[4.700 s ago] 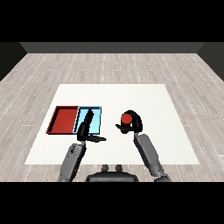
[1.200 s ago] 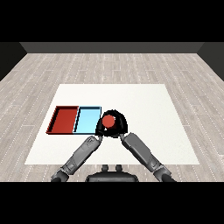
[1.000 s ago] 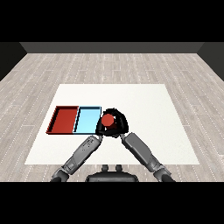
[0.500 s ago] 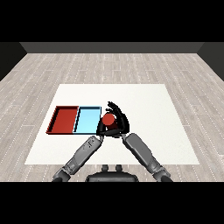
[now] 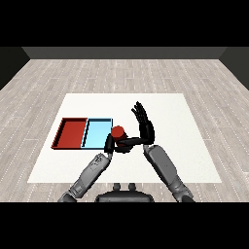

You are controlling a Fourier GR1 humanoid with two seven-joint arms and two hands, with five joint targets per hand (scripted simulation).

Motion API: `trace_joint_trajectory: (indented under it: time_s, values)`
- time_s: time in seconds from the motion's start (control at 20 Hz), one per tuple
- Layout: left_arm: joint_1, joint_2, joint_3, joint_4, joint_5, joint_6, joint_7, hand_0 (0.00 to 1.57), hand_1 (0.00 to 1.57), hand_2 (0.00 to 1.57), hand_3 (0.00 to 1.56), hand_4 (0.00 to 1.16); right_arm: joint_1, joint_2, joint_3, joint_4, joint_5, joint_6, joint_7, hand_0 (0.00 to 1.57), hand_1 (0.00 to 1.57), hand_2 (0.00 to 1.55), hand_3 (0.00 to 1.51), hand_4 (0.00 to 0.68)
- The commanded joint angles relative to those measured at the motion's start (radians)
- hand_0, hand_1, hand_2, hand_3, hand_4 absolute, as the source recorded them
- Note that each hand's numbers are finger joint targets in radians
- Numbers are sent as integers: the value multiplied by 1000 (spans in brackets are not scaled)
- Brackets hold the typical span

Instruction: Pick the red can and put it in the red box

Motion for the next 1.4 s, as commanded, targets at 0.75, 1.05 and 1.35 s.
trace_joint_trajectory:
  time_s: [0.75, 1.05, 1.35]
  values:
    - [33, 218, 215, -141, -78, -62, 100, 1571, 1571, 1557, 1458, 1112, 271, -173, -321, -121, -110, 168, -41, 0, 0, 0, 0, 0]
    - [-29, 319, 292, -136, -132, -67, 185, 1571, 1571, 1550, 1416, 1135, 440, -182, -328, -55, -99, 228, -125, 0, 0, 0, 0, 0]
    - [-134, 389, 366, 43, -196, -98, 252, 1445, 1445, 1456, 1394, 1106, 430, -139, -310, -2, -55, 188, -106, 0, 0, 0, 0, 0]
